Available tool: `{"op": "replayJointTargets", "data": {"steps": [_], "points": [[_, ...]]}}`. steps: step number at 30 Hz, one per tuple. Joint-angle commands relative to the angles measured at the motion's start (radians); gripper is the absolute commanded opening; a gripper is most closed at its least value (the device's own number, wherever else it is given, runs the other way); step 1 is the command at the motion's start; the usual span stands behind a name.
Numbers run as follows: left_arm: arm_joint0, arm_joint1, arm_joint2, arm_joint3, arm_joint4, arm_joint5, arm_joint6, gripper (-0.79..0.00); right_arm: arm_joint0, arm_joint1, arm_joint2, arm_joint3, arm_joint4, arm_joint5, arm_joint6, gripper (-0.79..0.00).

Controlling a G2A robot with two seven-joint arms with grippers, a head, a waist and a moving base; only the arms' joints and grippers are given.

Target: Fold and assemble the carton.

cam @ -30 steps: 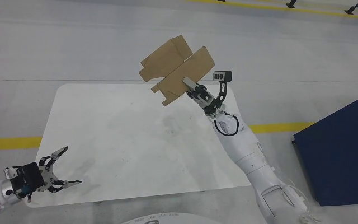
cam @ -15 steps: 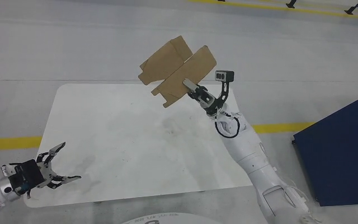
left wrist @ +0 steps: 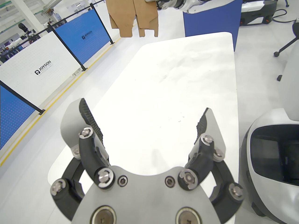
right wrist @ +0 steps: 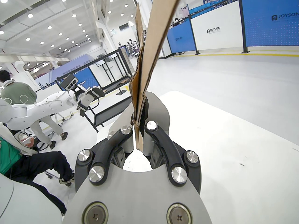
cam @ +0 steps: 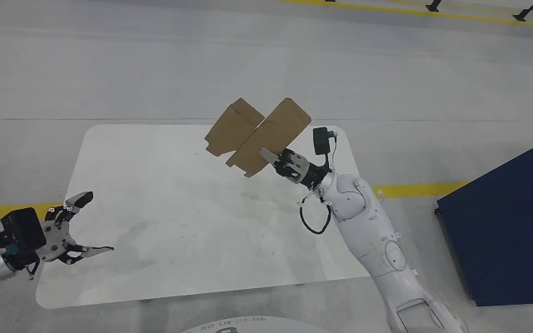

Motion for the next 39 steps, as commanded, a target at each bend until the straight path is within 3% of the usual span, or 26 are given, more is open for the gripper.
{"op": "replayJointTargets", "data": {"steps": [1, 3, 6, 10, 17, 19, 22, 27, 33, 39], "points": [[0.0, 0.0, 0.0, 0.0, -0.001, 0.0, 0.0, 0.0, 0.0, 0.0, 0.0, 0.0, -0.001, 0.0, -0.001, -0.785], [0.0, -0.002, 0.002, -0.004, -0.009, 0.026, -0.02, 0.0, 0.0, 0.0, 0.0, 0.0, -0.001, 0.0, -0.001, -0.785], [0.0, -0.005, 0.015, -0.072, -0.019, 0.064, -0.082, 0.0, 0.005, -0.001, -0.025, -0.038, -0.159, 0.024, 0.041, -0.785], [-0.012, 0.005, 0.01, -0.149, 0.017, 0.012, -0.069, 0.0, 0.03, -0.009, -0.115, -0.073, -0.333, 0.035, 0.093, -0.785], [-0.064, 0.049, 0.037, -0.217, 0.107, -0.013, -0.066, 0.0, 0.068, -0.022, -0.199, -0.057, -0.529, 0.028, 0.027, -0.785], [-0.089, 0.063, 0.047, -0.228, 0.108, -0.013, -0.1, 0.0, 0.061, -0.019, -0.189, -0.053, -0.562, 0.014, -0.004, -0.785], [-0.136, 0.073, 0.058, -0.273, 0.123, -0.013, -0.25, 0.0, 0.032, -0.011, -0.164, -0.077, -0.634, -0.013, -0.044, -0.785], [-0.196, 0.08, 0.159, -0.35, 0.044, -0.013, -0.389, 0.0, -0.046, 0.006, -0.128, -0.169, -0.785, -0.054, -0.115, -0.785], [-0.336, 0.089, 0.328, -0.291, -0.226, -0.013, -0.632, 0.0, -0.129, 0.017, -0.105, -0.242, -0.933, -0.023, -0.229, -0.785], [-0.513, 0.08, 0.528, -0.255, -0.407, -0.013, -0.862, 0.0, -0.152, 0.022, -0.1, -0.244, -0.981, 0.0, -0.287, -0.785]]}}
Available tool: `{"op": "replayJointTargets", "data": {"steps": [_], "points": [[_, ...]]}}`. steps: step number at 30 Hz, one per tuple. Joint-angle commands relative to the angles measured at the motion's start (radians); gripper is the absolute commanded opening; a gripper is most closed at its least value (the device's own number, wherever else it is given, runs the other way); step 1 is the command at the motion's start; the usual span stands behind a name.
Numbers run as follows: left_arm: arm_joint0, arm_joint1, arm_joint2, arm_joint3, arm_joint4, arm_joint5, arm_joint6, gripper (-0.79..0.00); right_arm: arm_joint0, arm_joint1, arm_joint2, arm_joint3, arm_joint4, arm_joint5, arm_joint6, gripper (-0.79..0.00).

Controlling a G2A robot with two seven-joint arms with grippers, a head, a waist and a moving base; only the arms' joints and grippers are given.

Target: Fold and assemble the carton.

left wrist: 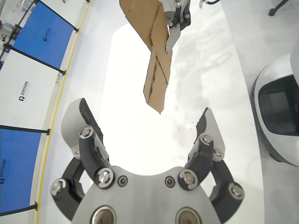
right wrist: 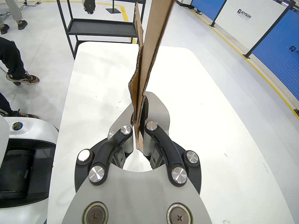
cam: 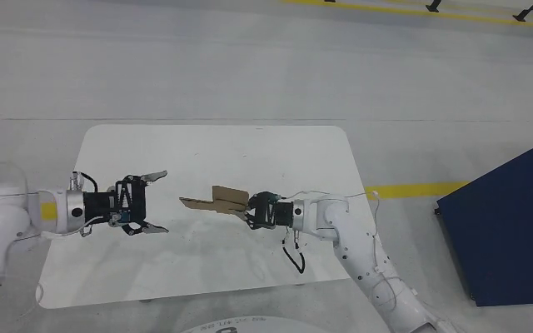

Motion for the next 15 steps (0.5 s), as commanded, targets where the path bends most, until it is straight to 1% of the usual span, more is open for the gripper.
{"op": "replayJointTargets", "data": {"steps": [1, 4, 7, 8, 14, 15], "points": [[-0.064, -0.007, 0.066, 0.023, -0.048, 0.0, -0.064, 0.0, 0.002, 0.0, -0.005, 0.003, -0.004, 0.003, -0.001, -0.785], [-0.132, -0.02, 0.128, 0.053, -0.096, 0.0, -0.121, 0.0, 0.008, -0.001, -0.021, 0.005, -0.008, 0.012, 0.009, -0.785], [-0.181, -0.03, 0.171, 0.078, -0.134, 0.0, -0.158, 0.0, 0.015, -0.002, -0.037, 0.004, -0.013, 0.022, 0.021, -0.785], [-0.193, -0.033, 0.183, 0.085, -0.145, 0.0, -0.169, -0.04, 0.017, -0.002, -0.041, 0.004, -0.013, 0.023, 0.023, -0.785], [-0.244, -0.047, 0.264, 0.125, -0.193, 0.0, -0.243, -0.139, 0.029, -0.002, -0.058, 0.008, -0.01, 0.03, 0.037, -0.785], [-0.253, -0.049, 0.278, 0.132, -0.199, 0.0, -0.255, -0.182, 0.031, -0.002, -0.061, 0.009, -0.01, 0.032, 0.04, -0.785]]}}
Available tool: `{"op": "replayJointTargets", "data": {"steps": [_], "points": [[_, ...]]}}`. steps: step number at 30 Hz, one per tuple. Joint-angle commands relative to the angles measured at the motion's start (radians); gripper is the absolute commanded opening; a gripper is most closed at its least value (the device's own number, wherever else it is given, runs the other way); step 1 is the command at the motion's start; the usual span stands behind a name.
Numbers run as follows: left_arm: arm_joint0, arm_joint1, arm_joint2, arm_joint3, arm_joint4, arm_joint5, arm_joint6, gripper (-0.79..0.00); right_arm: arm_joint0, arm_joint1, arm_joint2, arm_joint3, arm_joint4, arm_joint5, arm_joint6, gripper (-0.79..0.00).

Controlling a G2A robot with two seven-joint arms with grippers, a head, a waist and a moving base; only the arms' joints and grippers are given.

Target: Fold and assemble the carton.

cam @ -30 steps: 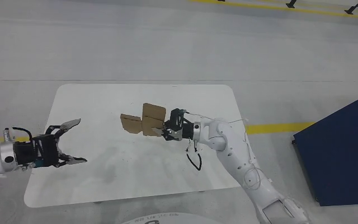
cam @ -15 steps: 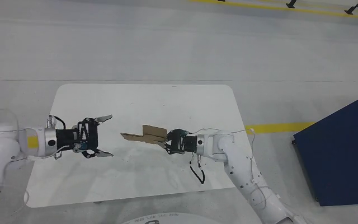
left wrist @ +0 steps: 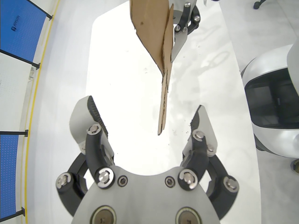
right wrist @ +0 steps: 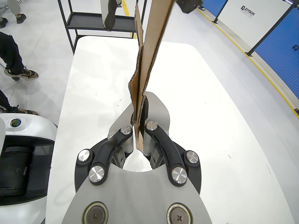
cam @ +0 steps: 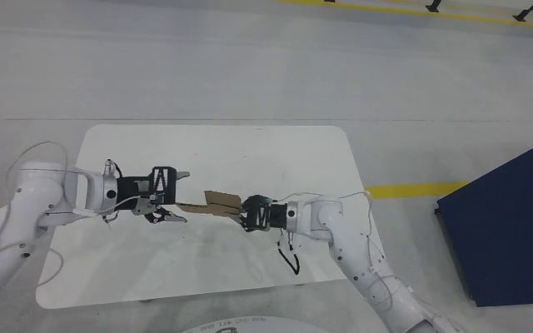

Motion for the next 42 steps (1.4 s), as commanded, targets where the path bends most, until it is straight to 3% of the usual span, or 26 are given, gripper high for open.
{"op": "replayJointTargets", "data": {"steps": [1, 3, 6, 11, 18, 19, 21, 28, 35, 37, 42], "points": [[-0.017, -0.006, 0.03, 0.013, -0.015, 0.0, -0.023, -0.209, 0.003, 0.0, -0.004, 0.001, 0.001, 0.004, 0.004, -0.785], [-0.033, -0.012, 0.05, 0.025, -0.026, 0.0, -0.035, -0.372, 0.004, 0.001, -0.007, 0.001, 0.002, 0.007, 0.006, -0.785], [-0.051, -0.02, 0.071, 0.039, -0.039, 0.0, -0.039, -0.486, 0.004, 0.002, -0.008, -0.001, 0.002, 0.01, 0.009, -0.785], [-0.069, -0.024, 0.092, 0.05, -0.053, 0.0, -0.046, -0.785, 0.002, 0.004, -0.009, -0.004, -0.001, 0.018, 0.01, -0.785], [-0.078, -0.023, 0.105, 0.05, -0.067, 0.0, -0.08, -0.785, 0.002, 0.007, -0.014, -0.009, 0.003, 0.015, -0.002, -0.785], [-0.078, -0.022, 0.104, 0.051, -0.07, 0.0, -0.082, -0.785, 0.002, 0.008, -0.012, -0.007, 0.009, 0.004, -0.014, -0.659], [-0.077, -0.022, 0.096, 0.053, -0.074, 0.009, -0.082, -0.785, -0.002, 0.009, -0.002, -0.003, 0.018, 0.012, -0.028, 0.0], [-0.04, -0.011, 0.016, 0.083, -0.108, 0.064, 0.002, -0.785, -0.089, 0.02, 0.091, -0.062, 0.055, 0.129, -0.091, 0.0], [0.051, 0.001, -0.081, 0.192, -0.228, 0.047, 0.241, -0.785, -0.219, 0.031, 0.192, -0.126, 0.068, 0.227, -0.137, 0.0], [0.072, -0.002, -0.087, 0.246, -0.308, 0.0, 0.336, -0.785, -0.237, 0.032, 0.197, -0.138, 0.059, 0.234, -0.155, 0.0], [0.082, -0.015, -0.012, 0.344, -0.515, 0.0, 0.502, -0.785, -0.253, 0.03, 0.167, -0.17, -0.023, 0.289, -0.15, 0.0]]}}
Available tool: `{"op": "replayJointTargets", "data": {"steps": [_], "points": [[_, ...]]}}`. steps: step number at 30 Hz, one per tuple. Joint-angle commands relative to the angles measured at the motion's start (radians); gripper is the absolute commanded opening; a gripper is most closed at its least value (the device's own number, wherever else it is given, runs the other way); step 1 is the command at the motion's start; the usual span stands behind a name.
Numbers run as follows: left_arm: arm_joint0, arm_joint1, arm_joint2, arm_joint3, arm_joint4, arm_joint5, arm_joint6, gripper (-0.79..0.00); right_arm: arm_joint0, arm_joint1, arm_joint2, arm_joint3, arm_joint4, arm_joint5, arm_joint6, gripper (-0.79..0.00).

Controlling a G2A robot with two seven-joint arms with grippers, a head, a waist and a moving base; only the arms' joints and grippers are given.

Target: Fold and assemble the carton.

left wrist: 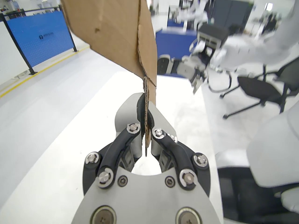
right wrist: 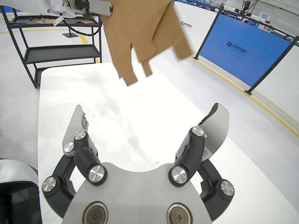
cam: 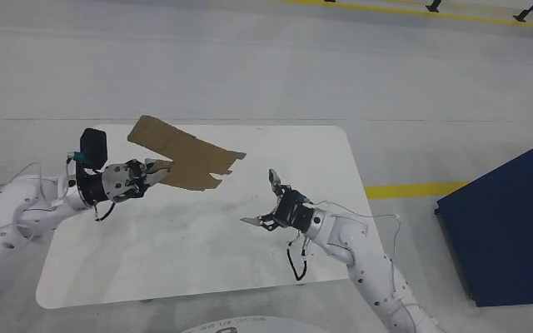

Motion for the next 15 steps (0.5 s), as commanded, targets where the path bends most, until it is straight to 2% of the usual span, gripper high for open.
{"op": "replayJointTargets", "data": {"steps": [1, 5, 7, 12, 15], "points": [[-0.012, -0.004, 0.048, 0.037, -0.08, 0.001, 0.041, -0.785, 0.007, -0.002, -0.02, 0.0, -0.017, 0.017, 0.009, 0.0], [-0.053, -0.009, 0.134, 0.063, -0.108, 0.001, 0.035, -0.785, 0.065, -0.011, -0.058, 0.039, 0.044, 0.027, 0.052, 0.0], [-0.067, -0.009, 0.173, 0.063, -0.098, 0.001, 0.04, -0.785, 0.105, -0.018, -0.076, 0.078, 0.132, 0.017, 0.074, 0.0], [-0.106, -0.003, 0.258, 0.07, -0.067, 0.001, 0.083, -0.785, 0.244, -0.027, -0.105, 0.232, 0.475, -0.163, 0.177, 0.0], [-0.127, 0.001, 0.3, 0.083, -0.037, 0.001, 0.128, -0.785, 0.311, -0.025, -0.128, 0.299, 0.616, -0.292, 0.268, 0.0]]}}
